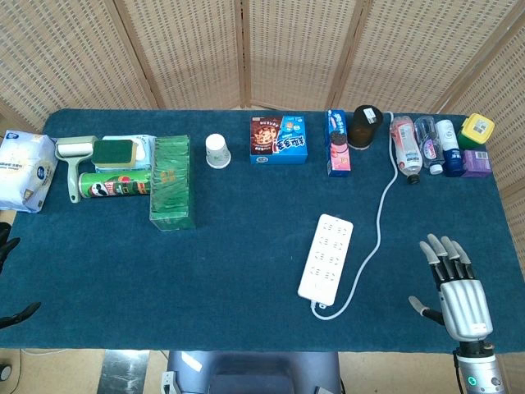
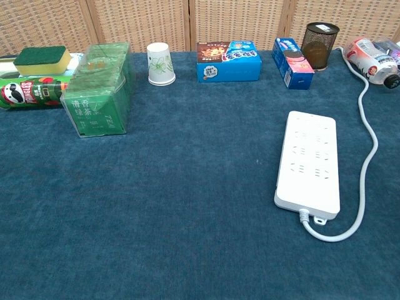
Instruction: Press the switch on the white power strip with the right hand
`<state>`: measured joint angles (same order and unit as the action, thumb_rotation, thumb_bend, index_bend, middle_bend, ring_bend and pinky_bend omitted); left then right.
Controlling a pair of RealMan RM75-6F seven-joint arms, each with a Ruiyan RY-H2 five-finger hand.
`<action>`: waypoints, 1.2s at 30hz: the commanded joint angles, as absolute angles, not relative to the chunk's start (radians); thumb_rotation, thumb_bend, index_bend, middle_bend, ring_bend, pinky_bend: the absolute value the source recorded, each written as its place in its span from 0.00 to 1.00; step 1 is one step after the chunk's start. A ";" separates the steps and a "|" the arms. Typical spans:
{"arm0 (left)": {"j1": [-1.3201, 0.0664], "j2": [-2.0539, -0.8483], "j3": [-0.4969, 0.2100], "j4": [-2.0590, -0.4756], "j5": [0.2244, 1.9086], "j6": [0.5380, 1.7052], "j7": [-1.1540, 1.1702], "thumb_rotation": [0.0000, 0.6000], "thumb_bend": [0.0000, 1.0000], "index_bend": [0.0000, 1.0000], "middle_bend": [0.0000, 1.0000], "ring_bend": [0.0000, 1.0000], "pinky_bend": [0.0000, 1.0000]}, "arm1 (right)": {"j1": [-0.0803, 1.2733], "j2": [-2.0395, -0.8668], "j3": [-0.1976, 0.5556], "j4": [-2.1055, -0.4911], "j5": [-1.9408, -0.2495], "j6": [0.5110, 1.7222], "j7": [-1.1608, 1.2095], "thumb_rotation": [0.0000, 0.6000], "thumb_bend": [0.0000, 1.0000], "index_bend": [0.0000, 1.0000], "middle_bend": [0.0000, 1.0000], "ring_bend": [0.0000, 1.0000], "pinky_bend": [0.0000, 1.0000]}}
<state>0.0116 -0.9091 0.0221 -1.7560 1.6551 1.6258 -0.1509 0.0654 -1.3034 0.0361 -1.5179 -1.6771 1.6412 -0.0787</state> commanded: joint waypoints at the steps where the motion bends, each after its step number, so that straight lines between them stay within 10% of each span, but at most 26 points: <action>1: 0.012 -0.909 0.022 -1.756 1.653 1.625 -0.151 1.00 0.07 0.00 0.00 0.00 0.08 | 0.065 -1.304 0.036 -1.517 -1.678 1.641 -0.079 1.00 0.00 0.00 0.00 0.00 0.04; 8: 0.014 -0.910 0.023 -1.759 1.656 1.629 -0.148 1.00 0.07 0.00 0.00 0.00 0.08 | 0.066 -1.309 0.042 -1.508 -1.682 1.649 -0.064 1.00 0.00 0.00 0.00 0.00 0.04; 12: 0.009 -0.912 0.022 -1.761 1.653 1.619 -0.137 1.00 0.07 0.00 0.00 0.00 0.08 | 0.070 -1.340 0.064 -1.465 -1.712 1.701 -0.049 1.00 0.00 0.00 0.28 0.20 0.09; 16: 0.004 -0.913 0.022 -1.762 1.649 1.608 -0.129 1.00 0.07 0.00 0.00 0.00 0.08 | 0.081 -1.390 0.074 -1.385 -1.763 1.755 -0.044 1.00 0.00 0.00 0.71 0.75 0.64; 19: 0.006 -0.913 0.022 -1.762 1.649 1.612 -0.130 1.00 0.07 0.00 0.00 0.00 0.08 | 0.089 -1.414 0.065 -1.351 -1.778 1.750 -0.042 1.00 0.17 0.00 0.87 0.97 0.97; 29: 0.006 -0.910 0.022 -1.759 1.647 1.613 -0.142 1.00 0.07 0.00 0.00 0.00 0.08 | 0.104 -1.398 0.029 -1.366 -1.785 1.698 -0.021 1.00 0.79 0.19 0.98 1.00 1.00; 36: 0.006 -0.910 0.022 -1.760 1.649 1.613 -0.140 1.00 0.07 0.00 0.00 0.00 0.08 | 0.114 -1.382 0.009 -1.380 -1.792 1.670 -0.004 1.00 0.85 0.37 0.98 1.00 1.00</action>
<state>0.0058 -0.9103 0.0221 -1.7597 1.6489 1.6127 -0.1398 0.1120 -1.3841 0.0124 -1.3774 -1.7903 1.6741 -0.0065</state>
